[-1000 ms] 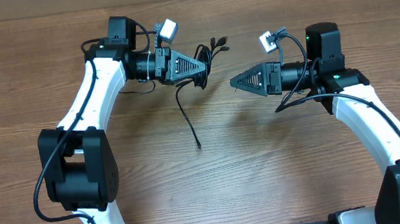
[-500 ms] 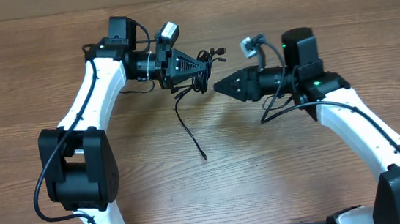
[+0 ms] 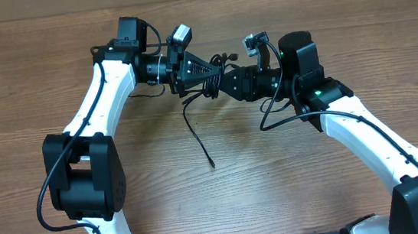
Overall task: Untangle cables
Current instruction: 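Bring the lifted cables to the right gripper and grasp a loop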
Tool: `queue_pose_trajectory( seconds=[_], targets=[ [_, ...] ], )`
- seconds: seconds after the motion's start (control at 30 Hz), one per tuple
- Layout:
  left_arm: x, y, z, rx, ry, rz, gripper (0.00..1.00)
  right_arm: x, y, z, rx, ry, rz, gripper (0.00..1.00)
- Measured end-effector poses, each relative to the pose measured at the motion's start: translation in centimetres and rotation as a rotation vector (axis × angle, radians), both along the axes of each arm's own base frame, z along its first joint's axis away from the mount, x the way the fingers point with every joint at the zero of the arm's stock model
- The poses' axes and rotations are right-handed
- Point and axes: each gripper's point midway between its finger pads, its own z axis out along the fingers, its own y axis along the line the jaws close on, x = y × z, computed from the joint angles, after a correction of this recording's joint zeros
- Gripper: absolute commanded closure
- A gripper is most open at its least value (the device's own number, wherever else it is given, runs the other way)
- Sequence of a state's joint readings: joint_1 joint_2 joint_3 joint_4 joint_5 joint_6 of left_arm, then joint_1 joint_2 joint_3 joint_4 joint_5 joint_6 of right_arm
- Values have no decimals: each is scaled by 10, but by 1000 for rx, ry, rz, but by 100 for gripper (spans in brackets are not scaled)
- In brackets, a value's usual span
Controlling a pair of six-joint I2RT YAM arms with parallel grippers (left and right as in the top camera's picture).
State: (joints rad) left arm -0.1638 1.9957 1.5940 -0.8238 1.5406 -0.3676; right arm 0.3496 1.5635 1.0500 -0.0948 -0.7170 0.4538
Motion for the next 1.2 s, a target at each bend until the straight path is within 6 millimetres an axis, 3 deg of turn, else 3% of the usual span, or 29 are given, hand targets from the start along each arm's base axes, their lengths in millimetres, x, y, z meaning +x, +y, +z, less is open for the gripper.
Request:
queue_pose_trajectory(
  seconds=[0.37, 0.5, 0.57, 0.67, 0.83, 1.0, 1.2],
  targets=[
    [1, 1, 1, -1, -6, 3, 96, 3, 9, -5, 13, 16, -19, 55],
    [1, 1, 1, 0, -8, 3, 96, 3, 15, -7, 13, 5, -12, 76],
    [0, 0, 1, -2, -2, -2, 96, 5, 18, -7, 14, 3, -23, 95],
    [-4, -6, 1, -1, -4, -16, 96, 9, 16, -8, 12, 3, -46, 96],
    [-6, -9, 0, -2, -29, -25, 96, 10, 8, -16, -9, 47, -67, 96],
    [-4, -10, -7, 29, -64, -16, 96, 8, -13, -29, -22, 140, -88, 96],
    [4, -7, -34, 185, -94, 30, 96, 15, -42, -18, 74, 172, -59, 96]
  ],
)
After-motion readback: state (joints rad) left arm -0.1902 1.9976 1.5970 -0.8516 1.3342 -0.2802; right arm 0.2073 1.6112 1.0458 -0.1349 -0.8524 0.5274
